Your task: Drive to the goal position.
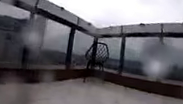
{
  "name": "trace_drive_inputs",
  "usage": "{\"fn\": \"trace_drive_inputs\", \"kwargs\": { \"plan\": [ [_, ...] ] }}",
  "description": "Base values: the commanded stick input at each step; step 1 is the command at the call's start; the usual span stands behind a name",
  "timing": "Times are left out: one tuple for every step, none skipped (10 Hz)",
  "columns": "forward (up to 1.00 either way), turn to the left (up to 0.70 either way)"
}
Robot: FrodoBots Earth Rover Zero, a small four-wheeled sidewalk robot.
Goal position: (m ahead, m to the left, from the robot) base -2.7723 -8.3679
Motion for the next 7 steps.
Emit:
{"fn": "trace_drive_inputs", "kwargs": {
  "plan": [
    [0.7, -0.27],
    [0.7, -0.27],
    [0.7, -0.27],
    [0.7, -0.27],
    [0.7, -0.27],
    [0.7, -0.27],
    [0.7, -0.27]
  ]
}}
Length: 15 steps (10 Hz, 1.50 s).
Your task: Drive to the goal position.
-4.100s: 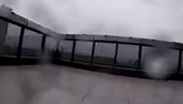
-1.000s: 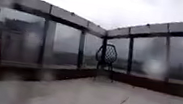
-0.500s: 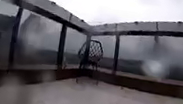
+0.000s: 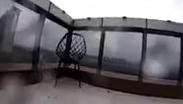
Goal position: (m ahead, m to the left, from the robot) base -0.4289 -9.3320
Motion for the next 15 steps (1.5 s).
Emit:
{"fn": "trace_drive_inputs", "kwargs": {
  "plan": [
    [0.7, -0.27],
    [0.7, -0.27],
    [0.7, -0.27],
    [0.7, -0.27],
    [0.7, -0.27],
    [0.7, -0.27],
    [0.7, -0.27],
    [0.7, -0.27],
    [0.44, -0.01],
    [0.05, 0.39],
    [0.0, 0.45],
    [-0.19, 0.4],
    [-0.7, 0.27],
    [-0.7, 0.27],
    [-0.7, 0.27]
  ]
}}
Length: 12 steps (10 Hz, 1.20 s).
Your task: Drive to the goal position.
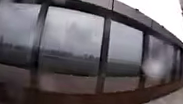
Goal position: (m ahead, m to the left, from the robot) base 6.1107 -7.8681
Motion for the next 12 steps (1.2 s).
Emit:
{"fn": "trace_drive_inputs", "kwargs": {
  "plan": [
    [-0.7, 0.27],
    [-0.7, 0.27],
    [-0.7, 0.27],
    [-0.7, 0.27],
    [-0.7, 0.27],
    [-0.7, 0.27],
    [-0.7, 0.27],
    [-0.7, 0.27],
    [-0.7, 0.27],
    [-0.7, 0.27],
    [-0.7, 0.27],
    [-0.7, 0.27]
  ]
}}
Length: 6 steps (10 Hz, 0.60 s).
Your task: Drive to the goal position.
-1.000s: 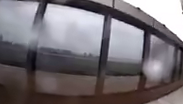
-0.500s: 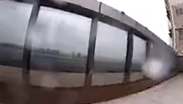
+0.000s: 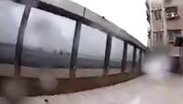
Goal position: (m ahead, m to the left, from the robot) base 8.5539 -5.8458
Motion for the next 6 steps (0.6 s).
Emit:
{"fn": "trace_drive_inputs", "kwargs": {
  "plan": [
    [-0.32, 0.37],
    [0.0, 0.32],
    [0.0, 0.04],
    [0.0, -0.43],
    [0.18, -0.4],
    [0.7, -0.27]
  ]
}}
